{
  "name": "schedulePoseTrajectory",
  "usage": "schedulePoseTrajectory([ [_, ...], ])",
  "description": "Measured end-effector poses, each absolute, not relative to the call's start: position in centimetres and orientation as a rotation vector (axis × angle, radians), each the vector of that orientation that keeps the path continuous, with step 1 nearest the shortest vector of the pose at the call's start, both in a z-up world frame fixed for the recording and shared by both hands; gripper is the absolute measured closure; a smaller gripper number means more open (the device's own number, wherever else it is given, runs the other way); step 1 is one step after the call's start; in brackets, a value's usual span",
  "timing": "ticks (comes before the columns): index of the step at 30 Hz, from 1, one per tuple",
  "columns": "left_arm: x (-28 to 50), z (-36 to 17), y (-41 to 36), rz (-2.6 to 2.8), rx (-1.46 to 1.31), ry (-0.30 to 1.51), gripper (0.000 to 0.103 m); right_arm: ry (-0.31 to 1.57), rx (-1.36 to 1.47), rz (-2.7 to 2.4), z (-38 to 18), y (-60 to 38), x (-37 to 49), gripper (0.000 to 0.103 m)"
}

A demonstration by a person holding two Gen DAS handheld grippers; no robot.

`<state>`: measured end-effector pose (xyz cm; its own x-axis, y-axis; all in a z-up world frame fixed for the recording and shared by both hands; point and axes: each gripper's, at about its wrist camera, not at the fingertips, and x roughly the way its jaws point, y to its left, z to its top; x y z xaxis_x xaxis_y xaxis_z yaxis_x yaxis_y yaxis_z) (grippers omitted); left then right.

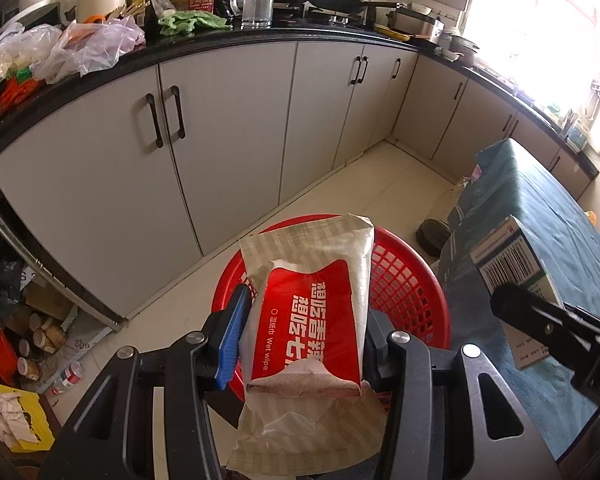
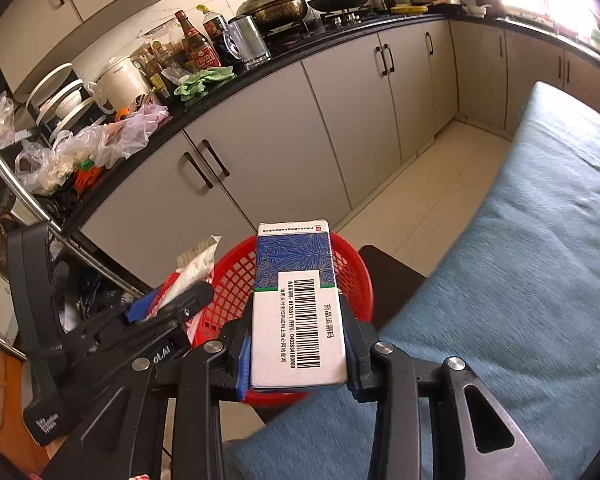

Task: Collect trash
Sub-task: 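Carry the wet-wipe pack and blue-white box over the red basket, then open both grippers to drop the wet-wipe pack and box into the basket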

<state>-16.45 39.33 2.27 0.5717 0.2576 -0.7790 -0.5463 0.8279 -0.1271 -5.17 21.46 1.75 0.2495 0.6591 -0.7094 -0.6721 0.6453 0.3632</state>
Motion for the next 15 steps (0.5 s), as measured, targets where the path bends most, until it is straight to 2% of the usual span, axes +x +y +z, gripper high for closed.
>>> schedulePoseTrajectory([
  [15, -15.5, 0.7, 41.2, 0.46, -0.431, 0.858, 0.057, 1.0, 0.04, 0.933, -0.1, 24.1, -2.8, 0.065],
])
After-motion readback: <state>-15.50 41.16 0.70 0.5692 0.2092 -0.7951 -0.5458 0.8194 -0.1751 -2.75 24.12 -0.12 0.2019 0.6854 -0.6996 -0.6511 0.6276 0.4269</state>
